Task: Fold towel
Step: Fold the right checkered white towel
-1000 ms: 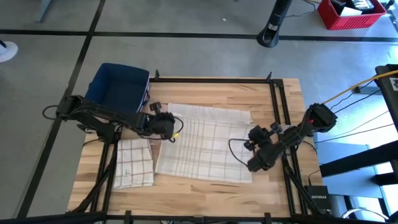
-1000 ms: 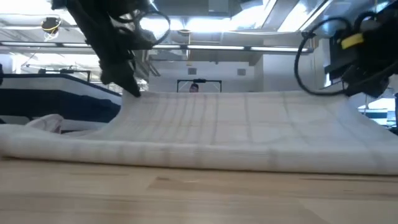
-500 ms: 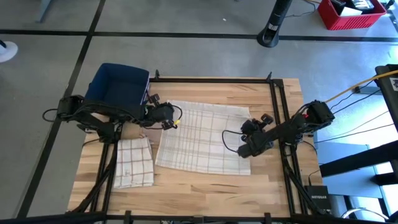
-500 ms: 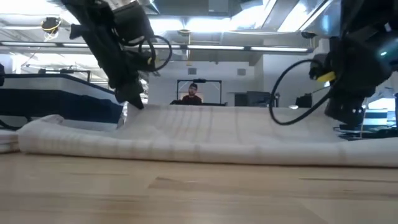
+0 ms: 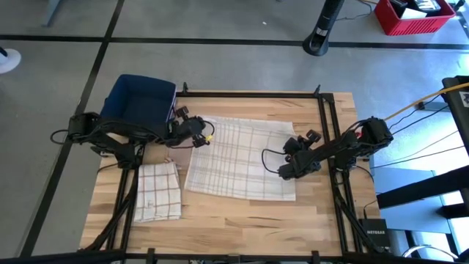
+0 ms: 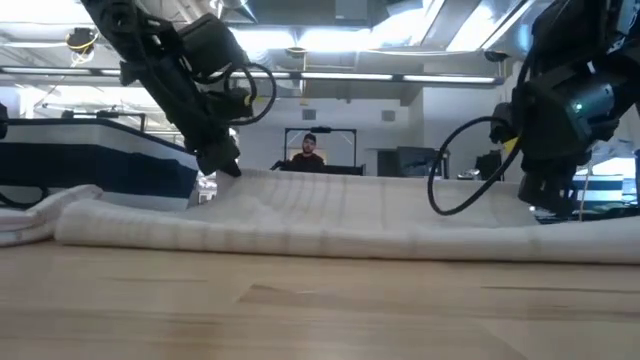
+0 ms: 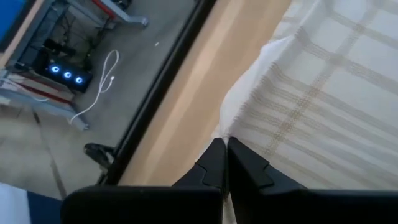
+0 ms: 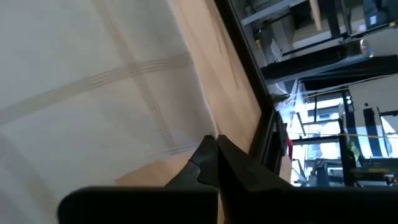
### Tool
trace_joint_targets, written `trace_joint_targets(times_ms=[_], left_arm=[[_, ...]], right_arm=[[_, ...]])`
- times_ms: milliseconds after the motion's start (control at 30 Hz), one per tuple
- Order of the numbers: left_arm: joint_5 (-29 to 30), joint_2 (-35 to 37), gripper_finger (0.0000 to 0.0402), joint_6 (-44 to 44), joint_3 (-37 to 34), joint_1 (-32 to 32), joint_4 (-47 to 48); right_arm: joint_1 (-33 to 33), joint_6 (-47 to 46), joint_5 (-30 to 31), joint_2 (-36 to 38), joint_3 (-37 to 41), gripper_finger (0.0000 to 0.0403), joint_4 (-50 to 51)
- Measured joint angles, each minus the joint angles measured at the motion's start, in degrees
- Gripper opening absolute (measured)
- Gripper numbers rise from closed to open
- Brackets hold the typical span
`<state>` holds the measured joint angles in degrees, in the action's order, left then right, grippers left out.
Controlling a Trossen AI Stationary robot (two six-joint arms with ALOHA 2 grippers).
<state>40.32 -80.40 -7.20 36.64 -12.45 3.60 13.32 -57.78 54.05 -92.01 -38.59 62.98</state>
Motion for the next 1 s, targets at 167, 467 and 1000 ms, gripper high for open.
trace_joint_targets(times_ms=[167, 467, 1000], left_arm=[[0.01, -0.35, 0.0001, 0.27, 0.02, -2.63, -0.34], [-5.19, -3.02, 0.0001, 1.75, 0.07, -6.59, -0.98], [-12.38, -2.27, 0.0170, 13.58, 5.20, -7.96, 12.18]], right_arm=[[-1.53, -0.25, 4.02, 0.00, 0.32, 0.0000, -0.87], [-7.97, 2.77, 9.35, 0.00, 0.52, 0.0008, -5.75], [-15.50, 8.34, 4.18, 1.73, -2.09, 0.0206, -2.84]])
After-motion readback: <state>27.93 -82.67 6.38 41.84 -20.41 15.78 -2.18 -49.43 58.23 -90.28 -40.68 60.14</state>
